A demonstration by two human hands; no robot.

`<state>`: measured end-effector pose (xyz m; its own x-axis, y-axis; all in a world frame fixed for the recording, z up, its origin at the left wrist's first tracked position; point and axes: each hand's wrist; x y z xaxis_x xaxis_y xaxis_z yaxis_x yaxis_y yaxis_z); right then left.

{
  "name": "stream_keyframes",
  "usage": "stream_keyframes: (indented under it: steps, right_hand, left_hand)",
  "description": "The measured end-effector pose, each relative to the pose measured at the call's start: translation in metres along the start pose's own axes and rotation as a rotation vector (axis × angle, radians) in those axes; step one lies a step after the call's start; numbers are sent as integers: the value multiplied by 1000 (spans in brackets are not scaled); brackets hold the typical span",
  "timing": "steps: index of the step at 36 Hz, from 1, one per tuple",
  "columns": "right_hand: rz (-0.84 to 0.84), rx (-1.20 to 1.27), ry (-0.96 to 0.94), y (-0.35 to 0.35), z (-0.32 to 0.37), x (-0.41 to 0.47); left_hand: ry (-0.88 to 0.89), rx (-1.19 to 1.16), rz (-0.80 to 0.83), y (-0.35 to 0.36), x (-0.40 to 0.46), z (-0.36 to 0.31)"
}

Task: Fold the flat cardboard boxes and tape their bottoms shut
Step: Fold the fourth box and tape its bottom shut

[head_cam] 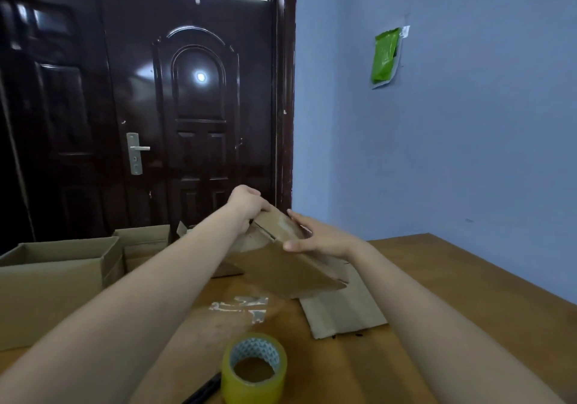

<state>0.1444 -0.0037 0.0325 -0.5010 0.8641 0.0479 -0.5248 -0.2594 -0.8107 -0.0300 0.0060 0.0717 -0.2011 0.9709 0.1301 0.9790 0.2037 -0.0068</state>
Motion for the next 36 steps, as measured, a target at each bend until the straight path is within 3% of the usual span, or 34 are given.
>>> stream_keyframes:
  steps: [6,13,18,21,23,31,36]
  right_hand:
    - [126,-74,-51,11,32,21]
    - [-52,61,-163,20,48,39]
    - [-85,247,-202,28,45,51]
    - [-70,360,-226,31,37,56]
    - [-57,435,-230,33,31,62]
    - [-34,713,-209,64,23,75]
    - [-49,781,-185,96,13,82]
  left_hand:
    - [24,82,16,-31,-9,-23]
    - [275,27,39,-75,-12,-30]
    - [464,8,-279,-134,-8,-9]
    - [468,-45,-459,-164,-7,17]
    - [438,-55,-490,-176,-7,35]
    - [288,-265,-128,-174,-19,90]
    - [286,-382,-110,-166,-27,112]
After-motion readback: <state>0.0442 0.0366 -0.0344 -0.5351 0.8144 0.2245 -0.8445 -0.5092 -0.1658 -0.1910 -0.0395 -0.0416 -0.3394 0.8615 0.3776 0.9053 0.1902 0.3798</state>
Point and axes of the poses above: each hand's wrist, its own x-axis towards the middle knuckle, its own y-axis out of the palm, z = x × y, and after that the axes turned 10 degrees about -x, right-handed
